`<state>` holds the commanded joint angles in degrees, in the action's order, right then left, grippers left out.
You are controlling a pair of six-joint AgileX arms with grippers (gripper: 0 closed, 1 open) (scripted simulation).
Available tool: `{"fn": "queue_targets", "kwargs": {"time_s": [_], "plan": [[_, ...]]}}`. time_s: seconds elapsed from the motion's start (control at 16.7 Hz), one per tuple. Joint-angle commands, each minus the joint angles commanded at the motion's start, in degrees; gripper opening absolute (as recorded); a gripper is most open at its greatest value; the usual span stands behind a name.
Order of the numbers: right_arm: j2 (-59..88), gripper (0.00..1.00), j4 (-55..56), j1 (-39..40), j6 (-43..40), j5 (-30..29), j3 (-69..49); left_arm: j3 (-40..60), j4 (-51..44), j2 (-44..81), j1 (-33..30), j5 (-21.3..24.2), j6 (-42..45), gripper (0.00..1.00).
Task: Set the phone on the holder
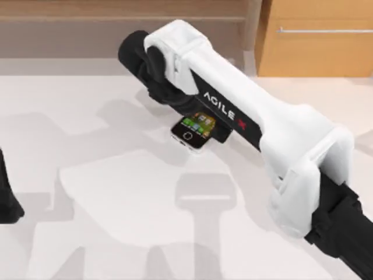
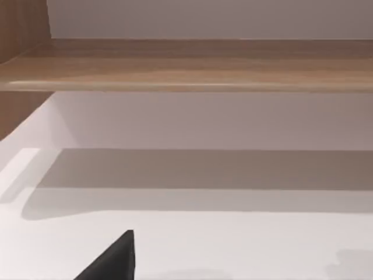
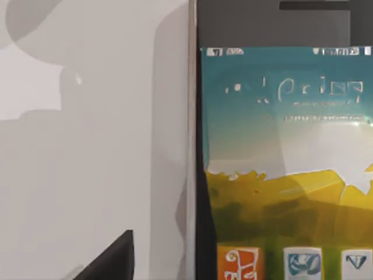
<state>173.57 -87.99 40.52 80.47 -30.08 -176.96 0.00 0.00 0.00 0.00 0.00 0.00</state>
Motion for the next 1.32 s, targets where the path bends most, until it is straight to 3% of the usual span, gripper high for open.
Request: {"fn": "queue_targets", "kwargs": {"time_s": [0.24, 0.54, 1.32], "plan": [[6.58, 1.00, 0.03, -1.73, -1.97, 0.07, -7.53, 0.00, 0.00, 0.00, 0.00, 0.00, 0.00, 1.00], [7.70, 1.00, 0.05, -2.04, -2.33, 0.08, -8.78, 0.00, 0.00, 0.00, 0.00, 0.00, 0.00, 1.00], [7.70, 0.02, 0.05, -2.04, -2.33, 0.08, -8.78, 0.00, 0.00, 0.00, 0.00, 0.00, 0.00, 1.00]]}}
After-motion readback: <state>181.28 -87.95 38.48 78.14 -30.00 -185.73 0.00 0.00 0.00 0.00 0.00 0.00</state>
